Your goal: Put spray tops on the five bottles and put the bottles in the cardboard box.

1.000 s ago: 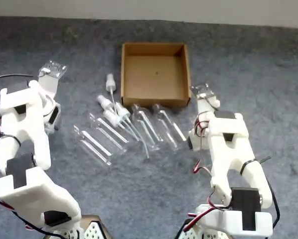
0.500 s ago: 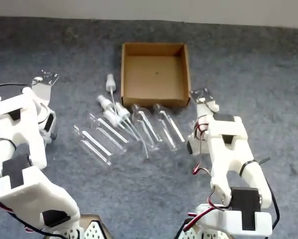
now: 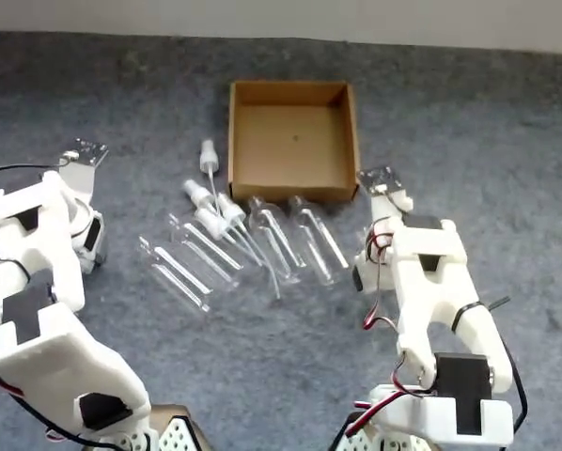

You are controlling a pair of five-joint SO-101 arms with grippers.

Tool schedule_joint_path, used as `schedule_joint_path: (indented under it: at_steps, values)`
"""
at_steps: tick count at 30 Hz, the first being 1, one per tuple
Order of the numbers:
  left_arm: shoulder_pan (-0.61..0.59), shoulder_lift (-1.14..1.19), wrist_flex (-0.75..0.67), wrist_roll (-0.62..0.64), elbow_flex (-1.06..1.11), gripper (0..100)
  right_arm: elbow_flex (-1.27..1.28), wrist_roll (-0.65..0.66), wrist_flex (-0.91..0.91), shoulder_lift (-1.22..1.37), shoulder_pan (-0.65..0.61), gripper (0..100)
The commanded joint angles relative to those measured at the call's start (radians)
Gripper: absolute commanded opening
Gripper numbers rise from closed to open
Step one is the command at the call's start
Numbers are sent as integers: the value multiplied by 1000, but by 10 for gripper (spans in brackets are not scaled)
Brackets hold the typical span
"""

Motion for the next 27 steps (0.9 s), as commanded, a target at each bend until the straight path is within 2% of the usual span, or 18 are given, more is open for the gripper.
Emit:
schedule_joint_path:
  at_steps: [1, 4, 8, 12, 16, 20, 24, 27]
  values:
    - [-12, -171, 75, 9, -73, 12, -16, -5, -12, -81, -12, 3]
    - [-4, -349, 195, 18, -150, 12, -18, -11, -15, -183, -33, 3]
    - [42, -599, 305, 132, -255, 12, -18, -11, -15, -401, -101, 3]
    - [174, -839, 356, 282, -291, 12, -16, -12, -15, -624, -245, 3]
    - [337, -1038, 354, 468, -277, 12, -16, -8, -15, -773, -415, 3]
    - [466, -1182, 270, 631, -268, 13, -8, -5, -15, -832, -501, 3]
    - [542, -1274, 187, 833, -252, 15, 12, -5, -12, -852, -611, 3]
    - [602, -1333, 98, 913, -189, 18, 81, -12, -82, -868, -670, 3]
